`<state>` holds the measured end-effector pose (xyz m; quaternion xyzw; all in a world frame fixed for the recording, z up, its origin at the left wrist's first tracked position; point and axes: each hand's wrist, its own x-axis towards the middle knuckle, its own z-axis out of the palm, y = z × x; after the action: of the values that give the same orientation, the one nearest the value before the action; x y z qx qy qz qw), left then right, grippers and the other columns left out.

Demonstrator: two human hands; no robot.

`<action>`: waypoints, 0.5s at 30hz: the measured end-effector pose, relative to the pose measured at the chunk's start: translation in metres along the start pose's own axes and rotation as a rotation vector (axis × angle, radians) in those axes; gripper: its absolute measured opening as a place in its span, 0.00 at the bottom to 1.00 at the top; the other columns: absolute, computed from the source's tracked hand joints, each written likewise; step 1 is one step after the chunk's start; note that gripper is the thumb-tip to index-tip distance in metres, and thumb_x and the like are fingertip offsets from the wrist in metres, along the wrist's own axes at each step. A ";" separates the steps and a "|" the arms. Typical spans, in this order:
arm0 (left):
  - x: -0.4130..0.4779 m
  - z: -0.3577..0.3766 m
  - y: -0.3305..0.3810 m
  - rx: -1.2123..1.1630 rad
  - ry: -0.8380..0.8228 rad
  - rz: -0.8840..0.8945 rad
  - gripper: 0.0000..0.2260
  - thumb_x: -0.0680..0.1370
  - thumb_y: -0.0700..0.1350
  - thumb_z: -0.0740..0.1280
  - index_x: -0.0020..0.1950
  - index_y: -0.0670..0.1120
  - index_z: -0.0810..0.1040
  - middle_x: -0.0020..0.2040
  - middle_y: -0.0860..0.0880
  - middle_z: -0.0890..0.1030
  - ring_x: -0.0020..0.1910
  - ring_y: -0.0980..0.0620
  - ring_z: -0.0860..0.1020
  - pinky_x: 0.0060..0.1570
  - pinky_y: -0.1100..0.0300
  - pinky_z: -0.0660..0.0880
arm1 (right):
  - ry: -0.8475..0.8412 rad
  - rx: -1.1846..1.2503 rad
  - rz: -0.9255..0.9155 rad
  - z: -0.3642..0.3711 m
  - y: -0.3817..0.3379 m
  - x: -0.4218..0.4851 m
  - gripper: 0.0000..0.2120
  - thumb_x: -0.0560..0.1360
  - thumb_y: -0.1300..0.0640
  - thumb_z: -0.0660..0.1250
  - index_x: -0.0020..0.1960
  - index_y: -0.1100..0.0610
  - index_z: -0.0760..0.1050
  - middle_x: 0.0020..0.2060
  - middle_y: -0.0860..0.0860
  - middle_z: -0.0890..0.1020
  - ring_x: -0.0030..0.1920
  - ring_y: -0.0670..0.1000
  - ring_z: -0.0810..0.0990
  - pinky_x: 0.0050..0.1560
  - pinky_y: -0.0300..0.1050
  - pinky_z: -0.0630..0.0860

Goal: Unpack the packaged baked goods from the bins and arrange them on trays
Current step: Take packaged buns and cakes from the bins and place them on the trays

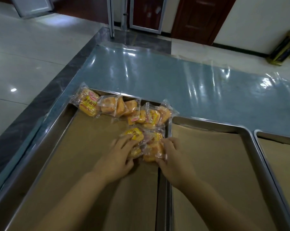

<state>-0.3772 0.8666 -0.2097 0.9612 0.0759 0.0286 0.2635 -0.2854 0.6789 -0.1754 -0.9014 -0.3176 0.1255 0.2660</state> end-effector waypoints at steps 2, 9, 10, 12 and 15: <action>0.009 0.000 -0.004 -0.005 0.017 -0.010 0.26 0.76 0.45 0.64 0.73 0.51 0.61 0.75 0.53 0.56 0.71 0.50 0.56 0.67 0.54 0.63 | 0.017 -0.050 -0.001 -0.001 -0.004 0.007 0.24 0.76 0.51 0.65 0.69 0.52 0.62 0.67 0.47 0.62 0.58 0.46 0.70 0.54 0.40 0.73; 0.033 -0.004 -0.011 -0.037 0.019 -0.063 0.25 0.77 0.40 0.62 0.73 0.50 0.62 0.75 0.50 0.57 0.73 0.47 0.56 0.70 0.50 0.62 | -0.035 -0.230 0.065 -0.002 -0.008 0.033 0.22 0.76 0.47 0.62 0.68 0.51 0.64 0.65 0.52 0.67 0.64 0.53 0.67 0.60 0.48 0.71; 0.033 -0.004 -0.010 -0.039 0.022 -0.068 0.25 0.77 0.40 0.63 0.73 0.50 0.62 0.75 0.51 0.56 0.73 0.47 0.56 0.70 0.50 0.62 | -0.057 -0.244 0.076 -0.003 -0.008 0.034 0.22 0.76 0.46 0.62 0.68 0.51 0.64 0.66 0.53 0.66 0.65 0.54 0.66 0.61 0.49 0.71; 0.029 -0.004 -0.007 -0.045 0.021 -0.071 0.27 0.76 0.41 0.65 0.73 0.51 0.62 0.75 0.51 0.56 0.73 0.48 0.56 0.70 0.51 0.62 | -0.089 -0.244 0.097 -0.006 -0.009 0.032 0.23 0.76 0.45 0.62 0.68 0.50 0.64 0.67 0.53 0.65 0.67 0.56 0.64 0.63 0.53 0.70; 0.017 -0.008 -0.003 -0.050 0.008 -0.089 0.29 0.74 0.43 0.67 0.73 0.54 0.61 0.75 0.52 0.55 0.72 0.49 0.58 0.68 0.55 0.62 | -0.059 -0.217 0.103 -0.015 -0.013 0.018 0.25 0.75 0.43 0.63 0.69 0.50 0.64 0.67 0.53 0.66 0.67 0.56 0.65 0.63 0.53 0.70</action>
<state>-0.3619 0.8756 -0.2038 0.9499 0.1187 0.0228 0.2882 -0.2721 0.6929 -0.1573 -0.9360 -0.2902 0.1305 0.1505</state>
